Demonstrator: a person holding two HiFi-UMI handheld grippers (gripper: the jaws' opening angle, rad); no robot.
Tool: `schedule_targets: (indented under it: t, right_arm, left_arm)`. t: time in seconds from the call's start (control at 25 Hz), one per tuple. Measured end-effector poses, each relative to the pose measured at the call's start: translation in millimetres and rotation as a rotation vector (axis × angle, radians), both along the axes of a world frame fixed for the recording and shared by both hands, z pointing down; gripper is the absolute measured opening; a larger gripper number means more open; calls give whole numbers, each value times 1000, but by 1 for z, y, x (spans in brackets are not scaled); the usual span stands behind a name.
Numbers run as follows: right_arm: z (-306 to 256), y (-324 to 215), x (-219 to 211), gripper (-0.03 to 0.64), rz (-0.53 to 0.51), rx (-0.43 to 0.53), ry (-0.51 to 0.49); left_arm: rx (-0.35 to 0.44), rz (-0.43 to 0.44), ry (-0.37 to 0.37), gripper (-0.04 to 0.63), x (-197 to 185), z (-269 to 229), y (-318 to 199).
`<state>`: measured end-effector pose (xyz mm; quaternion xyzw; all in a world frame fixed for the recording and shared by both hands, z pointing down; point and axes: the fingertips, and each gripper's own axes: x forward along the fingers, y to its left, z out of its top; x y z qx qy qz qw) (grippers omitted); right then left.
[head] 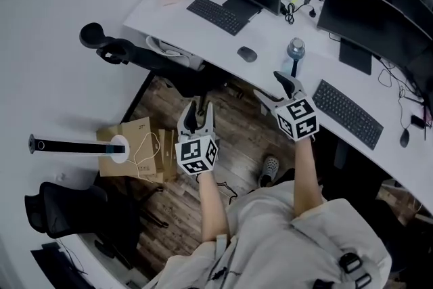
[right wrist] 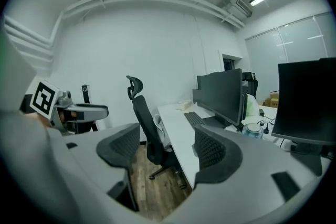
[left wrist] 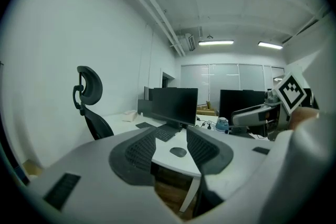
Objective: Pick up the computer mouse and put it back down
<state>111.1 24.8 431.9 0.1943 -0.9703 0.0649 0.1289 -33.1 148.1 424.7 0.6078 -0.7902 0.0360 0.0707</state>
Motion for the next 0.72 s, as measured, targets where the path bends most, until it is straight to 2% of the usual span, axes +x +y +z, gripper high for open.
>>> schedule_targets:
  t: [0.16, 0.32, 0.52, 0.72]
  right_arm:
    - [11, -15, -5, 334, 5, -33, -16]
    - [27, -27, -8, 348, -2, -52, 17]
    - [28, -42, -7, 348, 11, -38, 41]
    - [27, -55, -23, 347, 1, -23, 52]
  left_arm:
    - [-4, 6, -3, 195, -8, 2, -17]
    - [-9, 26, 6, 195, -8, 6, -34]
    - [-37, 82, 25, 195, -3, 13, -51]
    - [-33, 103, 37, 195, -10, 14, -79]
